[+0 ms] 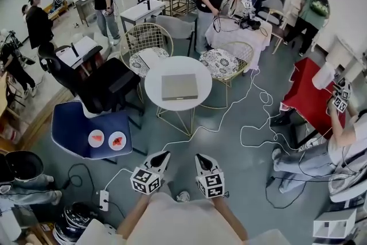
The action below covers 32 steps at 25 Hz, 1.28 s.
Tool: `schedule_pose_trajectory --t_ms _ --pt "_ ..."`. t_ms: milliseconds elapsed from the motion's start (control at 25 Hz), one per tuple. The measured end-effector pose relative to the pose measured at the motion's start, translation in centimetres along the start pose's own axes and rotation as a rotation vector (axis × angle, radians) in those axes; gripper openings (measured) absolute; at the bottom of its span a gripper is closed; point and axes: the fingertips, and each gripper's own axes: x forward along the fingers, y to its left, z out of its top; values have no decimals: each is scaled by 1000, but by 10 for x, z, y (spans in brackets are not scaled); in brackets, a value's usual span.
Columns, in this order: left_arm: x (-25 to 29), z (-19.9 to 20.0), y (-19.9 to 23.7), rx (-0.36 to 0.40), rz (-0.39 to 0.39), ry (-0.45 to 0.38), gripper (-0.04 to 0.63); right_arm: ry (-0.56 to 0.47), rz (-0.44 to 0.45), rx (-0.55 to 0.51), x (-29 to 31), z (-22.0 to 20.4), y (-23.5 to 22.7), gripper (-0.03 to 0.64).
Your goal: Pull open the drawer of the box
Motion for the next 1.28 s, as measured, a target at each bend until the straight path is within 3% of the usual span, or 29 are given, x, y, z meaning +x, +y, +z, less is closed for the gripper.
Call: schedule_pose_trajectory --t_ms 400,760,1280 --pt "14 4 17 -15 20 -5 11 14 22 -22 18 7 -10 15" --pt "41 2 26 -23 -8 -2 11 24 14 -31 35 6 -28 15" --pt "99 13 84 -53 -24 12 11 61 -4 -12 104 15 -64 15"
